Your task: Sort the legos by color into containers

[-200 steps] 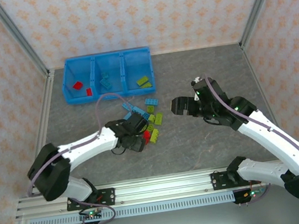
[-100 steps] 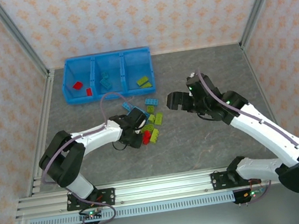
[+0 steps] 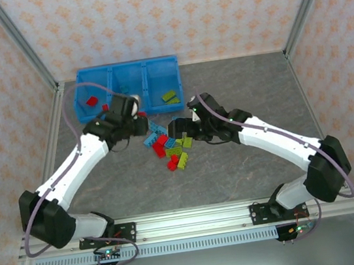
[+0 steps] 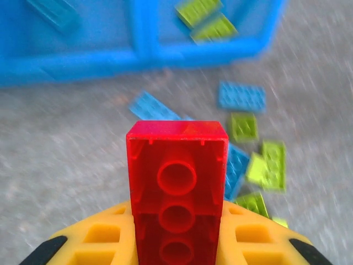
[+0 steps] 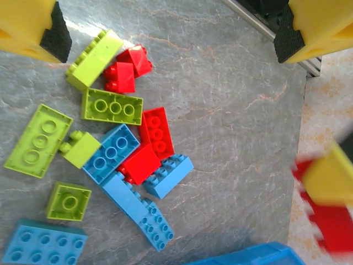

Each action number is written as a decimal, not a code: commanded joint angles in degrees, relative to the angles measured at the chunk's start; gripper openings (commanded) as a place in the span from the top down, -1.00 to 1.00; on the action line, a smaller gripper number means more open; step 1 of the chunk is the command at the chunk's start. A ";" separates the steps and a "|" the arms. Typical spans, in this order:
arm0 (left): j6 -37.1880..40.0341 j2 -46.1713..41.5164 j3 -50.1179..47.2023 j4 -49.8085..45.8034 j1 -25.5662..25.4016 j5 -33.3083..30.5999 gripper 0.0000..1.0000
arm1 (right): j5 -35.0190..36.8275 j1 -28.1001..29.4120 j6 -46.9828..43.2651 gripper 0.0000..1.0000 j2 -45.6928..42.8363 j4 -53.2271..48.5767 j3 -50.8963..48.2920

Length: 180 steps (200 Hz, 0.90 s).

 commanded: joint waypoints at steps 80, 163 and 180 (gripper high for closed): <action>-3.46 41.34 45.65 -6.36 25.86 -1.10 0.46 | 3.74 -0.07 -3.31 -0.94 -5.11 -0.06 -3.94; 0.70 55.91 67.36 -13.48 28.68 -0.53 0.03 | 9.39 -0.07 -5.09 -0.96 -9.22 -4.49 -5.80; 1.00 53.14 66.34 -14.50 28.68 0.94 0.05 | 10.14 -0.07 -4.90 -0.96 -9.06 -4.53 -6.12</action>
